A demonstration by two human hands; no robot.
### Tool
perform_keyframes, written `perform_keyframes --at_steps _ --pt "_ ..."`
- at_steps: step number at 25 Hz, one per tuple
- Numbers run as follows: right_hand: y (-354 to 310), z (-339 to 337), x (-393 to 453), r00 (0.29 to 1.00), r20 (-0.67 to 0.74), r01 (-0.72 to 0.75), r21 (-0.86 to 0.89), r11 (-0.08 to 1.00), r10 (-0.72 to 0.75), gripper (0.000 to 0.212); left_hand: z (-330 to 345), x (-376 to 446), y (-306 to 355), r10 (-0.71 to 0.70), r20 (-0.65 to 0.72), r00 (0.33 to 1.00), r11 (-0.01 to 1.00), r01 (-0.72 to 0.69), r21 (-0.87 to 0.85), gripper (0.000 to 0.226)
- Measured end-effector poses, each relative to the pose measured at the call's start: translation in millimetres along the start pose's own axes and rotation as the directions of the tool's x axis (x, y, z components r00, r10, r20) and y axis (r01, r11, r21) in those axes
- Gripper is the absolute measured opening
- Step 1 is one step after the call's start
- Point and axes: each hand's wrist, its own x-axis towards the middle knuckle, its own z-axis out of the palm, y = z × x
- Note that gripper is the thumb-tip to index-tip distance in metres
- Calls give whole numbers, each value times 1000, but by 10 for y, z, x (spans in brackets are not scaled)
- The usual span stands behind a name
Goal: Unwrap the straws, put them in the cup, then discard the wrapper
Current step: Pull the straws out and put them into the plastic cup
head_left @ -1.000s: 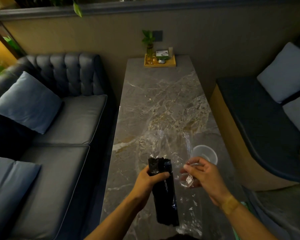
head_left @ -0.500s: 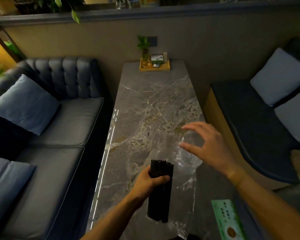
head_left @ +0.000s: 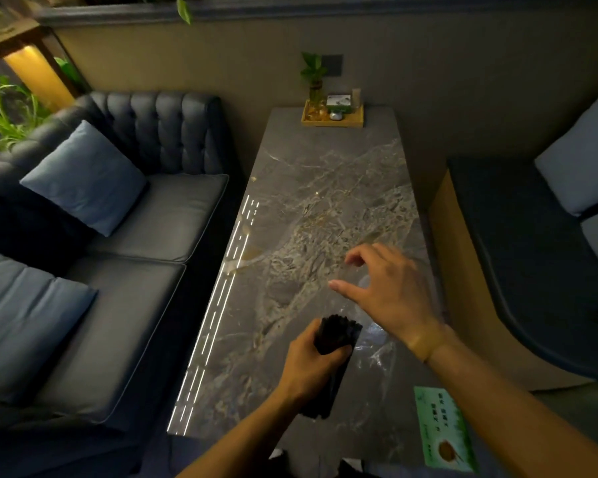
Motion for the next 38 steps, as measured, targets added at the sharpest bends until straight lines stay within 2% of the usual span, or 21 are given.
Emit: perform_keyframes --at_steps 5,10,12,18,20,23,26,31,36,38 --pt "-70 86 -120 997 72 -42 86 995 36 44 -189 -13 -69 21 1 1000 999 -21 41 29" --pt "-317 204 -104 999 13 -35 97 995 33 37 -465 -56 -102 51 24 998 993 -53 102 23" --pt "-461 261 -81 999 10 -51 109 993 50 33 -559 -77 -122 54 38 998 989 -59 133 27" --pt "-747 351 -34 987 12 -156 212 965 157 20 -906 -76 -391 -22 151 988 997 10 82 47" --pt "-814 330 -20 984 4 -172 268 948 177 19 -1040 -95 -548 -90 200 976 994 75 84 45" --pt "-899 284 -14 979 -26 -187 299 936 204 18 -1221 -138 -742 -188 245 951 982 188 23 34" --pt "-972 254 -23 974 -52 -189 337 922 219 18 -1402 -203 -877 -212 322 923 973 230 -19 31" --pt "-1030 212 -21 962 -84 -212 368 905 260 21 -1664 -282 -1121 -295 287 912 929 343 -136 32" --pt "-954 161 -1 947 -91 -232 472 851 309 13 -1806 -249 -1208 -351 234 907 809 420 -412 28" --pt "-841 134 -1 933 -76 -267 511 817 353 14 -1844 -219 -1223 -363 215 907 760 421 -495 33"
